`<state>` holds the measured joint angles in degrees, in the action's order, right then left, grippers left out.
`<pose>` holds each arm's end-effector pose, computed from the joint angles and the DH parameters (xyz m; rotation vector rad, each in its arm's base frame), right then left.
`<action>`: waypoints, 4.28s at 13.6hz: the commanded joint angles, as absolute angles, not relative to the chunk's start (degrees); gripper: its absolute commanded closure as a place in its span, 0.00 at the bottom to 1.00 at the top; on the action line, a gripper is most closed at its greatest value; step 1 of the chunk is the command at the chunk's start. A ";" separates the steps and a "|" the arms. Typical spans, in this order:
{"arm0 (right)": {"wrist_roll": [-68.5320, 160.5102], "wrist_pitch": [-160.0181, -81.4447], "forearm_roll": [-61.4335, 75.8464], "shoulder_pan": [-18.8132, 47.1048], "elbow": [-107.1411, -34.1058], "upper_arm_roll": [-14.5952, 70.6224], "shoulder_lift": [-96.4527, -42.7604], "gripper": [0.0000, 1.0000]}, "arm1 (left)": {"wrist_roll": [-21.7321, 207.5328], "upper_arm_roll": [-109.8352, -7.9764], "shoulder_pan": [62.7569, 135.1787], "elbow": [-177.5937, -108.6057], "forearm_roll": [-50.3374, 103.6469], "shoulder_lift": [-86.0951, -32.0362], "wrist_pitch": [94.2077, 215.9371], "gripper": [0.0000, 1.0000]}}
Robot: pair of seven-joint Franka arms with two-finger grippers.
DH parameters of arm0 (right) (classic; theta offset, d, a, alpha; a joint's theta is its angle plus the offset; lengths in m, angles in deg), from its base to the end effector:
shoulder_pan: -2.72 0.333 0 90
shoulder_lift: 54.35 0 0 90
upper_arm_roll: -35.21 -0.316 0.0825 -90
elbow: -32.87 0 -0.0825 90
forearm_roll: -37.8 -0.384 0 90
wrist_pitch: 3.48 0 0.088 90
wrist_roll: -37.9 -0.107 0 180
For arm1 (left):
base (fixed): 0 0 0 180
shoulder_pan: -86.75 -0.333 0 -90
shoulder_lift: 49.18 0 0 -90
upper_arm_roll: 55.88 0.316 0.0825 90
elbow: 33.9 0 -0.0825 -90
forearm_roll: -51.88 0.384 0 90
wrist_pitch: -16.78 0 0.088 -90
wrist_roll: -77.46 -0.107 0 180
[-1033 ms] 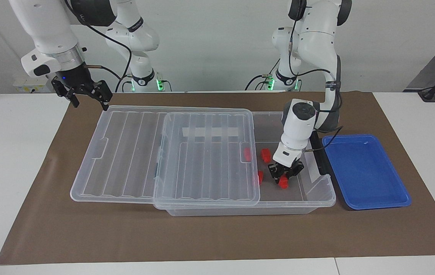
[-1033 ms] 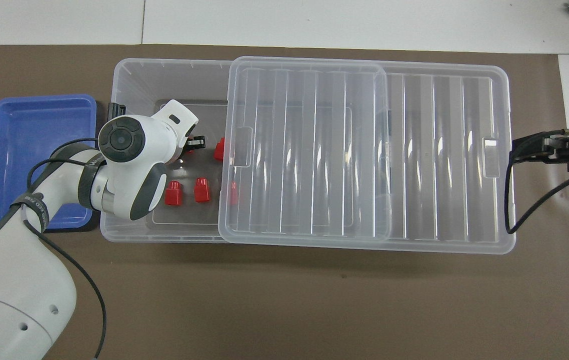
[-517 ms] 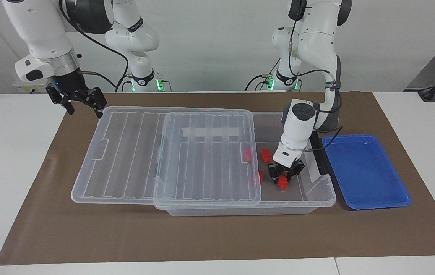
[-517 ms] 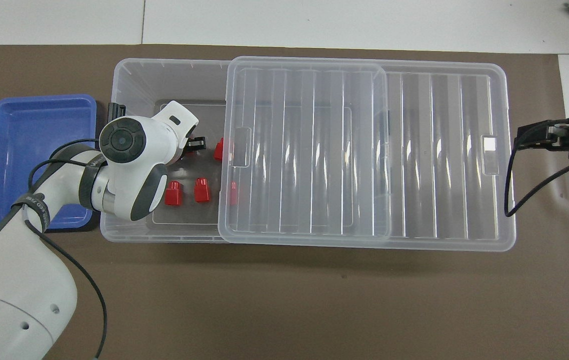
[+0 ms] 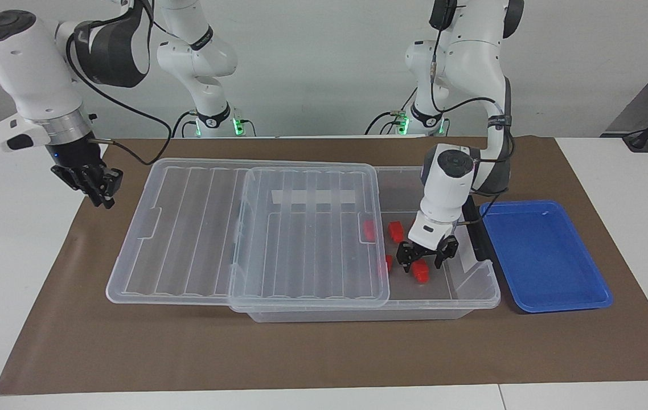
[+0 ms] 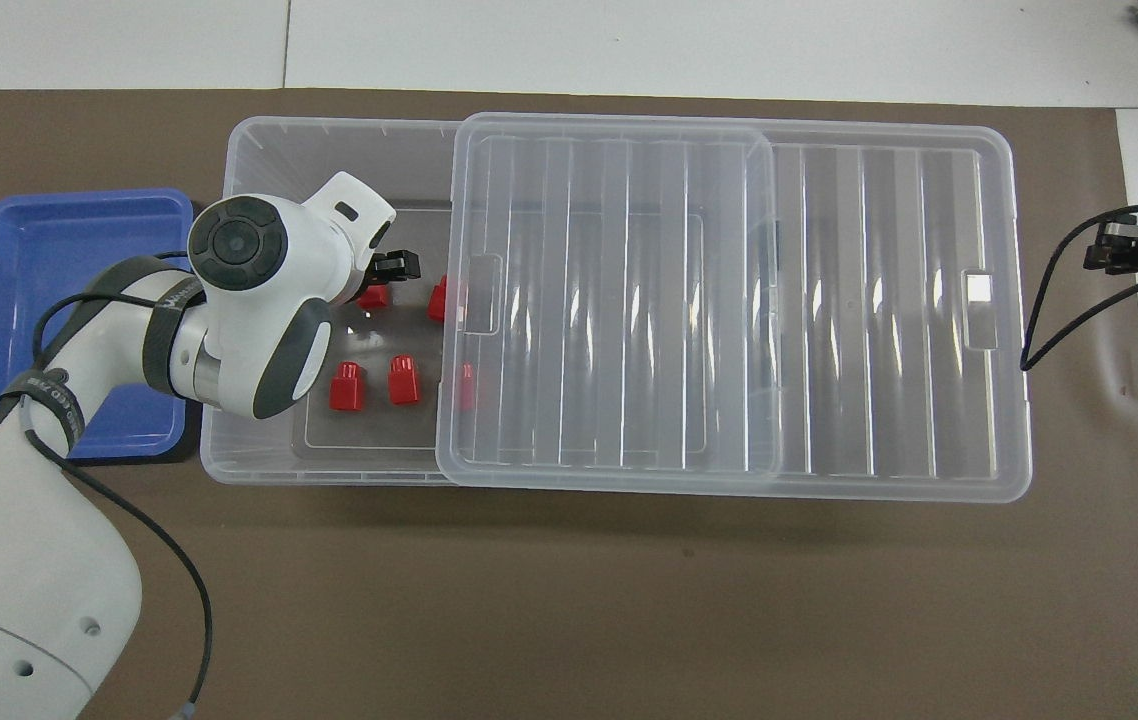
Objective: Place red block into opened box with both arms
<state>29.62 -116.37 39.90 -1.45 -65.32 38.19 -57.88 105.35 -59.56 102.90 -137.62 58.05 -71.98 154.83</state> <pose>0.5967 -0.0764 0.5583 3.0649 -0.3975 0.3029 0.6259 -0.2212 0.3434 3.0916 0.1166 0.3224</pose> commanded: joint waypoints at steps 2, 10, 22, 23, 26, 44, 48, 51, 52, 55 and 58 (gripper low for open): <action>32.35 -123.09 39.73 -2.11 -66.54 38.99 -61.20 1.00 | 110.50 -61.85 102.75 -135.08 59.44 -69.14 145.93 0.09; 35.88 -128.99 39.03 -2.20 -65.75 39.43 -67.53 1.00 | 106.56 -61.95 102.40 -113.56 59.35 -66.41 108.23 0.00; 37.63 -130.14 37.62 -0.27 -65.75 37.33 -68.94 1.00 | 70.69 -51.92 95.45 -115.19 57.06 -48.75 89.02 0.00; 39.21 -130.22 37.62 -0.18 -65.75 36.98 -68.94 1.00 | 70.69 -52.01 95.54 -116.94 57.06 -47.96 89.63 0.00; 42.55 -130.49 37.71 -0.01 -65.92 34.70 -68.94 1.00 | 70.78 -52.01 95.45 -126.50 56.98 -43.40 95.42 0.00; 41.86 -129.43 37.62 2.37 -66.63 24.23 -68.68 1.00 | 71.83 -52.45 93.78 -127.85 52.93 -41.89 105.90 0.00; 38.52 -129.43 37.62 2.90 -66.72 23.09 -68.68 1.00 | 71.31 -51.84 93.17 -129.27 52.93 -40.92 106.95 0.00; 38.17 -129.43 37.62 2.90 -66.80 22.65 -68.68 1.00 | 71.74 -50.96 94.05 -129.44 52.93 -43.72 109.06 0.00; 38.17 -129.43 37.62 3.16 -66.80 22.56 -68.68 1.00 | 71.66 -50.87 94.05 -129.35 52.93 -44.51 109.15 0.00; 38.17 -129.43 37.62 3.16 -66.80 22.12 -68.68 1.00 | 71.48 -51.74 94.22 -127.68 52.93 -45.76 106.70 0.00; 38.17 -129.43 37.62 3.16 -66.80 22.03 -68.68 1.00 | 71.66 -52.36 94.05 -128.21 52.93 -43.82 106.34 0.00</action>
<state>39.01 -129.52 38.71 3.33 -66.66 22.72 -68.52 71.41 -52.24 94.26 -128.46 53.68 -45.10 107.76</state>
